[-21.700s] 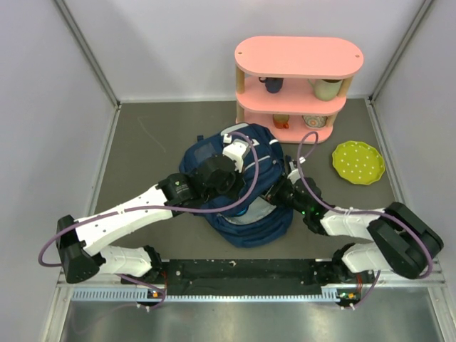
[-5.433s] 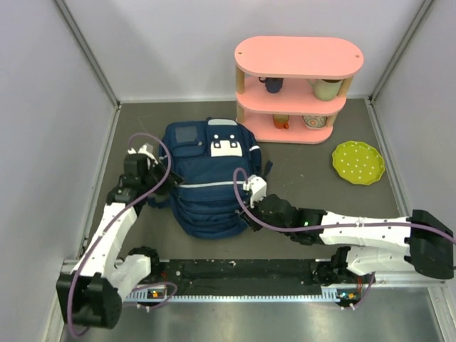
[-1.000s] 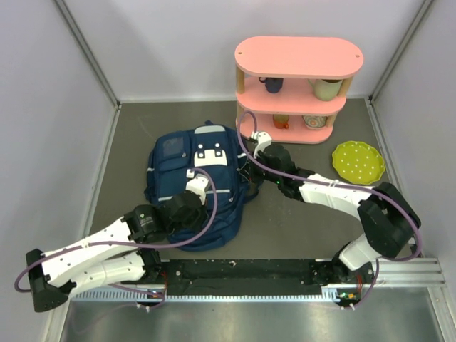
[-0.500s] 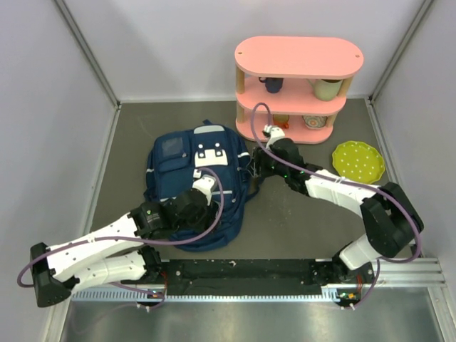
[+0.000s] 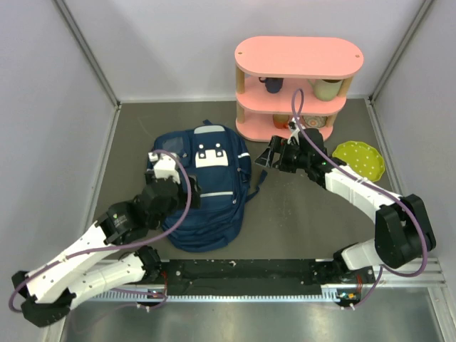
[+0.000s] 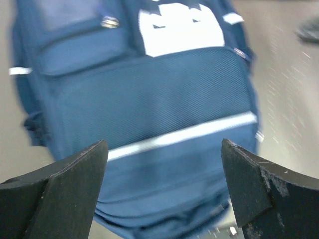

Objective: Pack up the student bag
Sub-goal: Zip the student bag at the center of the board.

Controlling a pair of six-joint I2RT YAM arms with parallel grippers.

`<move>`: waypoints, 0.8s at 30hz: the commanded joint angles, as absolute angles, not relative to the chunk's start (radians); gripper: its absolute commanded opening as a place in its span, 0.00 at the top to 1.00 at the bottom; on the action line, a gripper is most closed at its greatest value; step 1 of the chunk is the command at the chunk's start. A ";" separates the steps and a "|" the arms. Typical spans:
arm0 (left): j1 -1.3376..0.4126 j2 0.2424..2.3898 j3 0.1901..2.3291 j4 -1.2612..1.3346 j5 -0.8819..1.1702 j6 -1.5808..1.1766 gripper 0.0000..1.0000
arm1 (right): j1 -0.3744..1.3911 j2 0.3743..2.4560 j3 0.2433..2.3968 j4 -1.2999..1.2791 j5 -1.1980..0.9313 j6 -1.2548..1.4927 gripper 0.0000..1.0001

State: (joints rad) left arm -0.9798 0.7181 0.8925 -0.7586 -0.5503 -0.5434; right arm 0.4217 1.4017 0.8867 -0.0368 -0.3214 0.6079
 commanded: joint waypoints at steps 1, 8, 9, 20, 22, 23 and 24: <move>-0.722 0.750 0.911 -0.726 -0.522 -0.468 0.01 | 0.429 1.347 0.870 -0.028 -0.393 0.690 0.07; -0.269 0.768 0.879 -0.660 -0.238 -0.437 0.01 | 0.538 1.338 0.815 0.099 -0.388 0.807 0.04; -0.238 0.799 0.874 -0.660 -0.201 -0.443 0.01 | 0.576 1.366 0.818 0.112 -0.390 0.818 0.03; -0.034 0.835 0.569 -0.402 0.185 -0.545 0.01 | 0.666 1.577 0.902 0.196 -0.376 0.894 0.01; -0.034 0.831 0.503 -0.336 0.283 -0.534 0.01 | 0.666 1.603 0.894 0.245 -0.426 0.902 0.01; -0.034 0.836 0.486 -0.313 0.320 -0.528 0.01 | 0.666 1.621 0.882 0.282 -0.446 0.913 0.03; -0.034 0.857 0.476 -0.272 0.416 -0.517 0.03 | 0.666 1.626 0.870 0.311 -0.462 0.923 0.05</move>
State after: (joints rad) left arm -0.0257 0.8207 0.5556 -0.4286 0.1349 -0.5335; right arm 0.6609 1.5852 0.8536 0.1608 -0.3893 0.8806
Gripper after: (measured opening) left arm 0.986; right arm 0.978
